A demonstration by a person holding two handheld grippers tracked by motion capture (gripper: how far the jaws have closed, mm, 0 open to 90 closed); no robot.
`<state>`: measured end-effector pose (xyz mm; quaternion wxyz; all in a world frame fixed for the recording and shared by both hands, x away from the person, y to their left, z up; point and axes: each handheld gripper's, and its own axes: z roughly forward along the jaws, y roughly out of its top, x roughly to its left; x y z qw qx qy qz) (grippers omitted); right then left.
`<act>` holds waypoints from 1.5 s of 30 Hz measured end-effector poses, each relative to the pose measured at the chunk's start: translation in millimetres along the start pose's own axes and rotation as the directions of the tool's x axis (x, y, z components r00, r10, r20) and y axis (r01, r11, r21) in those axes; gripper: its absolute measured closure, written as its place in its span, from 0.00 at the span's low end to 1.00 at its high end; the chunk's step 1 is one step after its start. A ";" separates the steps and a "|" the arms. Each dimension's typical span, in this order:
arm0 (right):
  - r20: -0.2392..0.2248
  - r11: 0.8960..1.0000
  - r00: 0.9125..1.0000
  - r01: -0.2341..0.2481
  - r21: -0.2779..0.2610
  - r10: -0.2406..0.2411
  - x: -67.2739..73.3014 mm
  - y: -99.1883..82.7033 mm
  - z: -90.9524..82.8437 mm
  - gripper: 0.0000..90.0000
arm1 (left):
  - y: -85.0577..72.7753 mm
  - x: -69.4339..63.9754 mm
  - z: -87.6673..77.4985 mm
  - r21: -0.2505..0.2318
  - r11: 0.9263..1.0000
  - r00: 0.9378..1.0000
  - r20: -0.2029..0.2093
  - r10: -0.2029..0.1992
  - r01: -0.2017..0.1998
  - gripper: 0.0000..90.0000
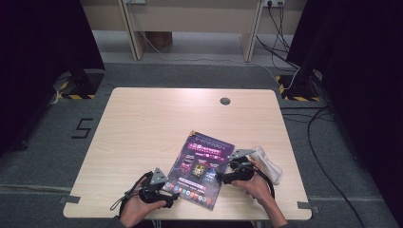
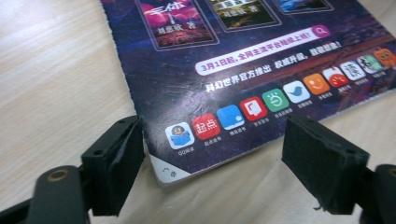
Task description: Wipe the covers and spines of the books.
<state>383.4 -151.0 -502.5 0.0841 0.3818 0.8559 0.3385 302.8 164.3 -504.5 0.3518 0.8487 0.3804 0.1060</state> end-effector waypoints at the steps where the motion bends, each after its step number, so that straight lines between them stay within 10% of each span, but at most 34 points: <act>1: -0.007 1.000 1.000 0.005 -0.004 -0.005 -1.0 0.2 0.3 0.32 | 0.0 -1.1 -0.1 0.000 1.000 1.000 0.004 0.003 -0.003 0.22; 22: 0.040 1.000 0.999 -0.016 -0.003 0.016 -17.5 22.8 17.5 0.28 | 1.6 -29.5 7.0 0.010 0.998 0.995 0.072 0.067 -0.068 0.25; 45: 0.194 0.997 0.981 0.036 -0.068 -0.022 -24.3 7.4 -32.7 0.27 | 2.7 -0.4 -3.8 -0.128 0.992 1.000 -0.002 0.020 -0.020 0.20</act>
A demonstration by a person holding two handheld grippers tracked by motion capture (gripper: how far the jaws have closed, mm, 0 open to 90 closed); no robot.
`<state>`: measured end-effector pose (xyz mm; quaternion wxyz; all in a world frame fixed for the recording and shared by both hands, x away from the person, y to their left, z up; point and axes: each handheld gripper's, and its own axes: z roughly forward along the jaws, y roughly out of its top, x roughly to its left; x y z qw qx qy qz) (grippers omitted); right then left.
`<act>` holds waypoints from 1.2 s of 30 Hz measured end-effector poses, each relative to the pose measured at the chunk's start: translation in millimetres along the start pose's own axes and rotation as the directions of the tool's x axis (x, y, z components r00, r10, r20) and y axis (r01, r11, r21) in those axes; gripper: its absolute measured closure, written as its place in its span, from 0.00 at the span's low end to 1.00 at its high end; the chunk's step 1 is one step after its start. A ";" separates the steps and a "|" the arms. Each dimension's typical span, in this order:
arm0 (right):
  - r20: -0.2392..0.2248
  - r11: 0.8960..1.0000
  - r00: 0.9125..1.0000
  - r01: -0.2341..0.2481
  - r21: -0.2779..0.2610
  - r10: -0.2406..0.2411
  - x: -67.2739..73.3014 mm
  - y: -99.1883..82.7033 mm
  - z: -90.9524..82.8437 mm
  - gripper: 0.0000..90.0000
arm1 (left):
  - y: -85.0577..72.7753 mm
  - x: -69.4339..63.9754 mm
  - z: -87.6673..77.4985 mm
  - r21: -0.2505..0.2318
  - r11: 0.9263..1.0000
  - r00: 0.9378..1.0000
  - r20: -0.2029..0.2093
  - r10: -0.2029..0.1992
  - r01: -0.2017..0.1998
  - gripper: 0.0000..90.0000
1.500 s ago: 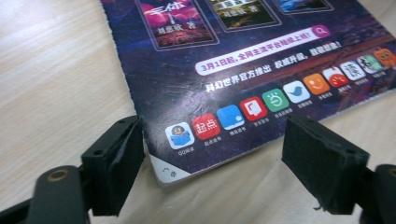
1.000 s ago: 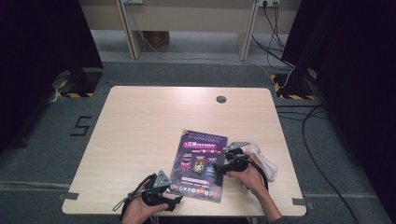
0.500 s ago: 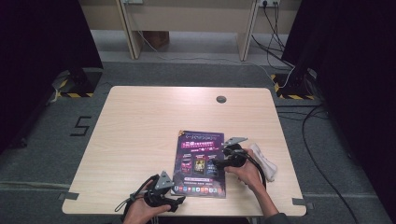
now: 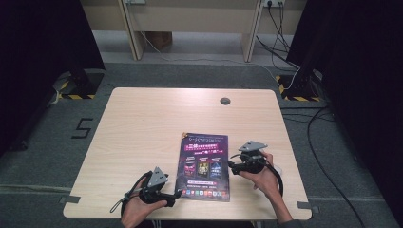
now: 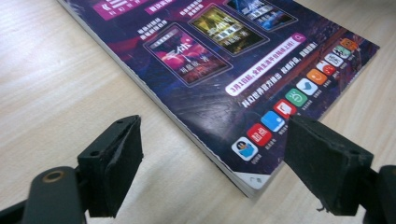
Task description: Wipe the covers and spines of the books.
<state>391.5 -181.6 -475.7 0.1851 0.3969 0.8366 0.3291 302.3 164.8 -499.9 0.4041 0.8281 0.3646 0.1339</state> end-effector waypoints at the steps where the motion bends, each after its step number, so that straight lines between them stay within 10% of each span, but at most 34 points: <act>1: 0.011 1.000 1.000 0.005 0.004 -0.005 -2.1 -2.1 -2.2 0.27 | -0.2 0.7 0.1 0.003 1.000 1.000 -0.002 0.001 -0.001 0.20; 36: 0.167 0.991 0.979 -0.125 0.056 0.114 -60.6 -57.2 -36.8 0.61 | -1.3 4.5 4.7 0.029 1.000 1.000 -0.011 -0.007 0.008 0.18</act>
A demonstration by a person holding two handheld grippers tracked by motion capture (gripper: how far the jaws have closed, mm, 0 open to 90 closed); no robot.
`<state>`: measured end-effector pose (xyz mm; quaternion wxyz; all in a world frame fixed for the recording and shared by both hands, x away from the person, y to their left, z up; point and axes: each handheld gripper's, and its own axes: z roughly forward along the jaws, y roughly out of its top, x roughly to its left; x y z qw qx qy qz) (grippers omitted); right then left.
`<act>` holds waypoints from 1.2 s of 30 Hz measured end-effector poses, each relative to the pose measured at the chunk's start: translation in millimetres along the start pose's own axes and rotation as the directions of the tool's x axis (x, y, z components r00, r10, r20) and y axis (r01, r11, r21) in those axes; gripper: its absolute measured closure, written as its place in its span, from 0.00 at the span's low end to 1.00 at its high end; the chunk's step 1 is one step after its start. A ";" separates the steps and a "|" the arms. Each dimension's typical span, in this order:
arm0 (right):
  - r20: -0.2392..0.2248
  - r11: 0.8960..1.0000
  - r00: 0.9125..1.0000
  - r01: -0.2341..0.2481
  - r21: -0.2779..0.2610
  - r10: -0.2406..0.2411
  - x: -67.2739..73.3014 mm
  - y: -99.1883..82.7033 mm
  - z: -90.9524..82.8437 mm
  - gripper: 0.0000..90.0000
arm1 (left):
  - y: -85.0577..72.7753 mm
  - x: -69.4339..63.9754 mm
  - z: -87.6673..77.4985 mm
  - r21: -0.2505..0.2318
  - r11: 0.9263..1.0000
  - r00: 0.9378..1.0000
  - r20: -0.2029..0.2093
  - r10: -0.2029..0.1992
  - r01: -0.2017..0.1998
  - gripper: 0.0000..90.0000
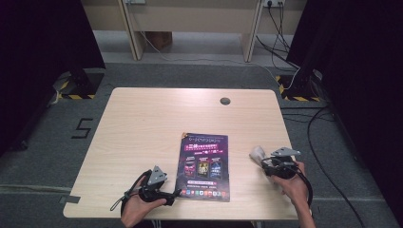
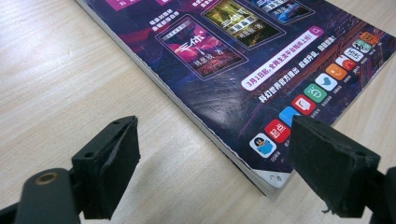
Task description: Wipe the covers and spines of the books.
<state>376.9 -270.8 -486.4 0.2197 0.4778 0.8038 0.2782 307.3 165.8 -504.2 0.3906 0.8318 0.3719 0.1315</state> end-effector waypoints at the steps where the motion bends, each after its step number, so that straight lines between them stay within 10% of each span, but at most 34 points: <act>1: -0.005 1.000 1.000 -0.004 0.000 0.004 0.7 0.0 0.2 0.63 | -0.1 -0.8 1.3 0.000 1.000 1.000 0.003 0.001 -0.001 0.18; 21: -0.016 0.998 0.999 0.049 -0.041 -0.049 -0.7 7.7 -2.5 0.86 | 1.1 -9.7 4.8 0.000 1.000 0.999 0.016 0.030 -0.030 0.21; 30: -0.070 0.986 0.990 0.117 -0.120 -0.126 29.0 35.8 -6.6 0.86 | 3.7 -20.5 0.7 -0.036 0.998 0.998 0.034 0.044 -0.043 0.24; 36: -0.111 0.970 0.968 0.210 -0.124 -0.224 66.4 64.9 11.4 0.86 | 3.1 -23.8 2.7 -0.023 0.998 0.997 0.053 0.057 -0.056 0.27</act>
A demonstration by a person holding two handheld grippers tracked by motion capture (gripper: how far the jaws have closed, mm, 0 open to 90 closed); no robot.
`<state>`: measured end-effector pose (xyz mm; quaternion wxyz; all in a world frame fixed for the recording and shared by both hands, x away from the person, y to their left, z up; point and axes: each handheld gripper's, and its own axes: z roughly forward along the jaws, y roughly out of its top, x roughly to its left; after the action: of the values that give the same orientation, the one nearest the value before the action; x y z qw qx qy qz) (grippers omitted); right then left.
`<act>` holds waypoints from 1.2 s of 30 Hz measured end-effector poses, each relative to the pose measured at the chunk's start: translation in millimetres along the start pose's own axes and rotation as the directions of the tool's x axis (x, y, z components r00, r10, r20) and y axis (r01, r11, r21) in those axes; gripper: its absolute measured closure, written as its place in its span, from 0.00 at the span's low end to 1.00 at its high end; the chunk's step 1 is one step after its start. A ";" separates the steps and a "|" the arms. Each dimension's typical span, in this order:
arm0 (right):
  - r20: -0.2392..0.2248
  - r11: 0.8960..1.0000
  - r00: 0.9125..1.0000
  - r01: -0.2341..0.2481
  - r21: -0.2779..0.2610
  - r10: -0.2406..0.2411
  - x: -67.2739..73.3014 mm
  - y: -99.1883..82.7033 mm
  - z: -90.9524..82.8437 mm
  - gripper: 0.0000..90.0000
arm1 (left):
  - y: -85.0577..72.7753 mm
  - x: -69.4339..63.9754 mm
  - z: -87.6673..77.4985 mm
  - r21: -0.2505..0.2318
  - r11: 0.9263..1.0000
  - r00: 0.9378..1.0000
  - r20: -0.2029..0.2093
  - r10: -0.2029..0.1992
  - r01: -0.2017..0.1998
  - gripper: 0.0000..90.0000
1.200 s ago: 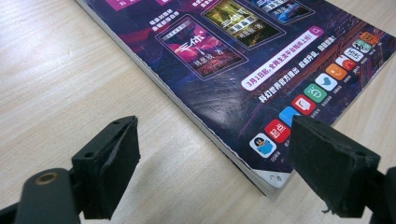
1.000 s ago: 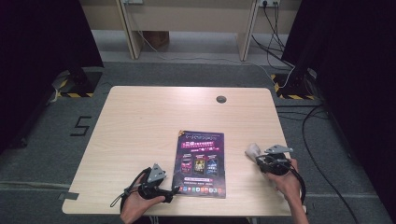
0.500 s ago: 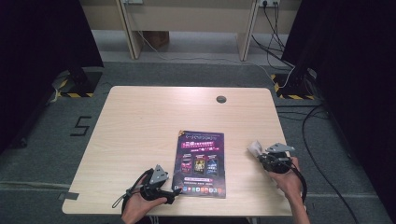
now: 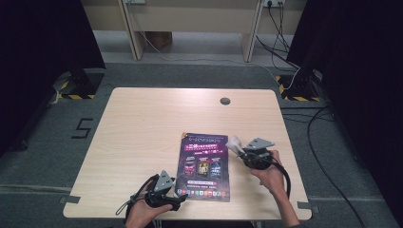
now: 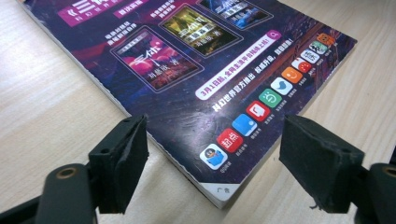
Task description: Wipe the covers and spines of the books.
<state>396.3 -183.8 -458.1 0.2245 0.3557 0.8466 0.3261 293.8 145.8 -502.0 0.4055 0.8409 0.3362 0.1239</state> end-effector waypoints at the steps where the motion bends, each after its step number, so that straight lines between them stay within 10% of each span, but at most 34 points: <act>1: -0.011 1.000 1.000 0.018 0.001 -0.018 5.0 6.4 5.5 0.86 | 0.2 -0.3 -0.5 0.004 1.000 1.000 0.003 0.003 -0.003 0.28; 13: -0.072 0.992 0.995 0.082 0.093 -0.075 38.9 38.4 80.0 0.85 | -0.6 -6.5 1.8 0.008 1.000 0.997 0.073 0.022 -0.023 0.33; 36: 0.055 0.986 0.993 -0.109 0.125 0.102 -20.3 44.2 98.8 0.85 | -4.1 -7.4 7.3 0.042 0.998 0.994 0.102 0.049 -0.054 0.34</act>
<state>490.0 -136.6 -491.4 0.2042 0.4216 0.8400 0.2739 289.9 138.3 -509.3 0.3996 0.8634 0.2962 0.0843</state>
